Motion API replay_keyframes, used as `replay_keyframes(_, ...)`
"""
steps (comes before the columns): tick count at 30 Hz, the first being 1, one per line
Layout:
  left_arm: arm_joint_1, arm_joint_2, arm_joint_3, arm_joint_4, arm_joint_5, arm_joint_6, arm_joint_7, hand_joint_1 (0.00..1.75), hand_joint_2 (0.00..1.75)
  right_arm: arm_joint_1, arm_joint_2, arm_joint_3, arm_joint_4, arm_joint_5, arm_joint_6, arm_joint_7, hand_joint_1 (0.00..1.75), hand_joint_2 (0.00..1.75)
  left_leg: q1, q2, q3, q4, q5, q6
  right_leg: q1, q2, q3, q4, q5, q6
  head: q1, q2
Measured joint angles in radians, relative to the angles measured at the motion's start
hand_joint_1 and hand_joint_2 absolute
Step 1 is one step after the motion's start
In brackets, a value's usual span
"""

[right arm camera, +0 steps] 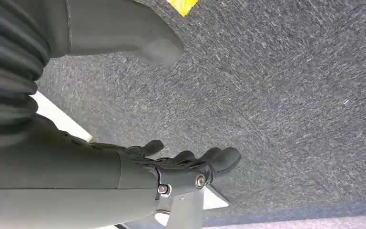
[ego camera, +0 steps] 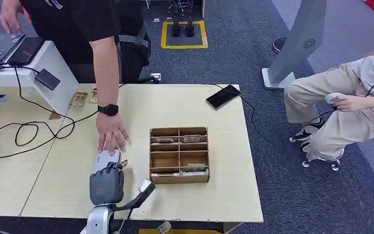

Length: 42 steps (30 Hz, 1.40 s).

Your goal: Pass the card to the sensor for recognition and then transmit it.

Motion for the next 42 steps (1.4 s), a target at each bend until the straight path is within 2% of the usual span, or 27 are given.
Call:
replay_keyframes(7,0.000,-0.040,0.066,0.029,0.004,0.000,-0.085,1.75,1.75,-0.001,-0.002,0.000,0.008,0.001,0.000,0.000,0.00,1.75,0.000,0.000,0.000,0.000,0.000,0.000,0.000,0.000,0.000,0.000,0.000,0.000,0.000,0.000)
replay_keyframes(12,0.009,-0.080,0.139,0.026,0.007,0.000,-0.185,1.75,1.75,0.000,-0.003,0.000,0.008,0.007,0.000,0.000,0.00,1.75,0.000,0.000,0.000,0.000,0.000,0.000,0.000,0.000,0.000,0.000,0.000,0.000,0.000,0.000)
replay_keyframes(20,0.012,-0.114,0.204,0.020,0.007,0.001,-0.219,1.75,1.75,0.000,-0.004,0.000,0.008,0.009,0.000,0.000,0.00,1.75,0.000,0.000,0.000,0.000,0.000,0.000,0.000,0.000,0.000,0.000,0.000,0.000,0.000,0.000)
replay_keyframes(26,0.030,-0.153,0.266,-0.042,0.016,0.001,-0.320,1.75,1.75,0.000,-0.004,0.000,0.008,0.016,0.000,0.000,0.00,1.75,0.000,0.000,0.000,0.000,0.000,0.000,0.000,0.000,0.000,0.000,0.000,0.000,0.000,0.000)
replay_keyframes(28,0.033,-0.176,0.290,-0.073,0.041,0.001,-0.376,1.75,1.75,0.000,-0.004,0.000,0.008,0.016,0.000,0.000,0.00,1.75,0.000,0.000,0.000,0.000,0.000,0.000,0.000,0.000,0.000,0.000,0.000,0.000,0.000,0.000)
replay_keyframes(31,0.033,-0.217,0.339,-0.128,0.118,0.001,-0.486,1.75,1.75,0.000,-0.004,0.000,0.007,0.017,0.000,0.003,0.00,1.75,0.000,0.000,0.000,0.000,0.000,0.000,0.000,0.000,0.000,0.000,0.000,0.000,0.000,0.000)
replay_keyframes(35,0.039,-0.232,0.359,-0.183,0.321,0.001,-0.624,1.75,1.75,0.000,-0.004,0.000,0.006,0.014,0.000,0.006,0.00,1.75,0.000,0.000,0.000,0.000,0.000,0.000,0.000,0.000,-0.001,0.000,0.000,0.000,0.000,0.000)
replay_keyframes(38,0.040,-0.232,0.359,-0.206,0.387,0.000,-0.657,1.75,1.75,0.000,-0.004,0.000,0.006,0.014,0.000,0.006,0.00,1.75,0.000,0.000,0.000,0.000,0.000,0.000,0.000,0.000,-0.001,0.000,0.000,0.000,0.000,0.000)
replay_keyframes(40,0.040,-0.232,0.357,-0.226,0.519,-0.012,-0.684,1.75,1.75,0.000,-0.003,0.000,0.004,0.010,0.000,0.009,0.00,1.75,0.000,0.001,0.001,0.000,0.000,0.000,0.000,0.001,-0.001,0.000,0.000,0.000,-0.001,0.000)
replay_keyframes(42,0.039,-0.230,0.334,-0.265,0.700,-0.054,-0.689,1.75,1.75,0.002,-0.003,0.000,0.000,0.003,0.000,0.002,0.00,1.75,0.000,0.001,0.000,0.000,0.000,0.000,0.000,0.001,-0.001,0.000,0.000,0.000,-0.001,0.000)
